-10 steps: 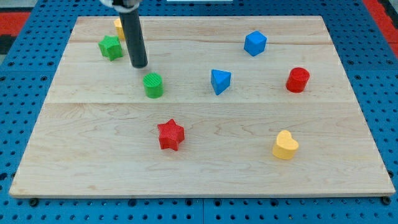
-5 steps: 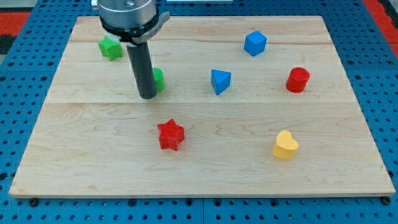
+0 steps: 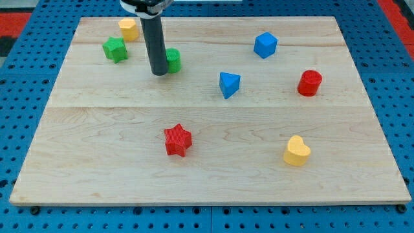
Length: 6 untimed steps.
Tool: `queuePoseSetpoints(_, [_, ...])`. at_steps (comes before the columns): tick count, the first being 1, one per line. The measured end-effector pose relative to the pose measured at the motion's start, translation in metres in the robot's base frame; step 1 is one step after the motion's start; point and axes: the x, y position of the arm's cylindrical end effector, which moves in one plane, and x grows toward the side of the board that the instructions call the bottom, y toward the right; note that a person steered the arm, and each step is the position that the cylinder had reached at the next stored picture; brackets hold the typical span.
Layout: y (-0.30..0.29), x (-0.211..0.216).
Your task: Push the green circle towards the top center
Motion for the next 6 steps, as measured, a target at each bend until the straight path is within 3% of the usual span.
queuePoseSetpoints(6, [0.086,-0.083])
